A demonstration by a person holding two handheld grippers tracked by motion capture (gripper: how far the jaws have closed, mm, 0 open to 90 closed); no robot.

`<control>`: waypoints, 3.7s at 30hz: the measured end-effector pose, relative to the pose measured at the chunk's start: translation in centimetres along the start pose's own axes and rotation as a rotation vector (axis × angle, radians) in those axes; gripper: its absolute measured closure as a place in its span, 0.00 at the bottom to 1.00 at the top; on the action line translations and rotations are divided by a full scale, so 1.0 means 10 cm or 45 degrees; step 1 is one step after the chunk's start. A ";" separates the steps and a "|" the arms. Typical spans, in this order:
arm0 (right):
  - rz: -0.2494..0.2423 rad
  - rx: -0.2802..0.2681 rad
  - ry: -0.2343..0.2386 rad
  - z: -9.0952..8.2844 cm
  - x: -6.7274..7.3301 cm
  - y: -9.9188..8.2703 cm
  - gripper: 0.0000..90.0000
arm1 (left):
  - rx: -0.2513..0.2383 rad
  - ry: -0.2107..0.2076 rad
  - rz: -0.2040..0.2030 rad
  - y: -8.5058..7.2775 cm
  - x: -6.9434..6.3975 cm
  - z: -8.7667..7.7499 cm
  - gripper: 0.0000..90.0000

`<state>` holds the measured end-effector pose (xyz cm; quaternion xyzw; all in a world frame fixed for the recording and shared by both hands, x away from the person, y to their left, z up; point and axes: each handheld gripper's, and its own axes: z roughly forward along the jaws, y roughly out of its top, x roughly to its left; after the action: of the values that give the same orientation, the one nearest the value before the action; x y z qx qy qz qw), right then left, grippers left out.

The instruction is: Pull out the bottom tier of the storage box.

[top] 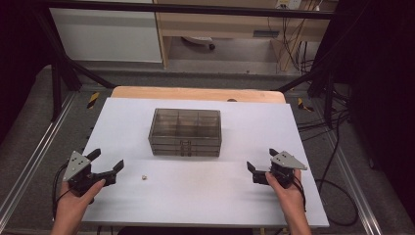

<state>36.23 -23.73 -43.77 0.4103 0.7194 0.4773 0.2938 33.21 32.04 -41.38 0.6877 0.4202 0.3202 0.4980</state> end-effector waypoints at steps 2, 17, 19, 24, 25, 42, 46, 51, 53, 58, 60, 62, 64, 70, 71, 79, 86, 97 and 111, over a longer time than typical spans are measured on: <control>-0.004 0.010 0.001 0.01 0.01 0.00 0.03 | 0.010 0.005 0.018 0.00 0.00 0.00 0.08; 0.014 0.064 -0.025 0.02 0.06 0.02 0.03 | 0.134 -0.052 0.232 -0.01 -0.28 0.04 0.09; 0.015 0.066 -0.017 0.03 0.07 0.03 0.03 | 0.148 -0.048 0.269 -0.01 -0.34 0.05 0.08; -0.009 0.088 -0.006 0.03 0.11 0.02 0.03 | 0.197 -0.076 0.412 0.00 -0.63 0.08 0.08; -0.009 0.088 -0.006 0.03 0.11 0.02 0.03 | 0.197 -0.076 0.412 0.00 -0.63 0.08 0.09; 0.001 0.107 -0.013 0.00 0.09 0.03 0.02 | 0.321 -0.121 0.856 0.23 -1.29 0.65 0.19; -0.004 0.107 -0.008 0.01 0.08 0.03 0.02 | 0.323 -0.101 0.928 0.25 -1.37 0.75 0.19; 0.008 0.114 0.005 0.01 0.07 0.04 0.02 | 0.328 -0.087 1.028 0.26 -1.47 0.83 0.22; 0.008 0.115 0.003 0.01 0.07 0.04 0.02 | 0.328 -0.082 1.041 0.26 -1.49 0.85 0.22; 0.004 0.118 0.004 0.01 0.08 0.04 0.02 | 0.341 -0.057 1.106 0.26 -1.58 0.92 0.26; 0.003 0.119 0.004 0.01 0.08 0.04 0.02 | 0.348 -0.048 1.144 0.25 -1.61 0.95 0.27; 0.004 0.119 0.004 0.01 0.08 0.04 0.02 | 0.348 -0.024 1.166 0.24 -1.63 0.95 0.30; 0.003 0.117 0.002 0.01 0.08 0.04 0.02 | 0.334 -0.006 1.180 0.19 -1.66 0.96 0.32; 0.003 0.121 0.004 0.02 0.08 0.04 0.02 | 0.358 0.021 1.280 0.03 -1.75 0.97 0.39; 0.003 0.120 0.004 0.02 0.09 0.04 0.02 | 0.358 0.048 1.359 -0.02 -1.78 0.96 0.40; -0.001 0.123 0.004 0.02 0.08 0.04 0.02 | 0.385 0.060 1.452 -0.08 -1.84 1.00 0.53; -0.004 0.122 0.003 0.02 0.08 0.05 0.02 | 0.366 0.121 1.647 -0.06 -1.94 1.14 0.63; -0.001 0.116 0.005 0.01 0.07 0.05 0.02 | 0.409 0.155 1.745 -0.14 -2.00 1.40 0.72; -0.007 0.116 0.001 0.01 0.06 0.05 0.02 | 0.394 0.181 1.782 -0.22 -1.98 1.51 0.79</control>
<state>36.13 -23.09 -43.35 0.4210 0.7415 0.4434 0.2761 36.84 8.33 -48.38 0.8360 -0.0470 0.5449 0.0444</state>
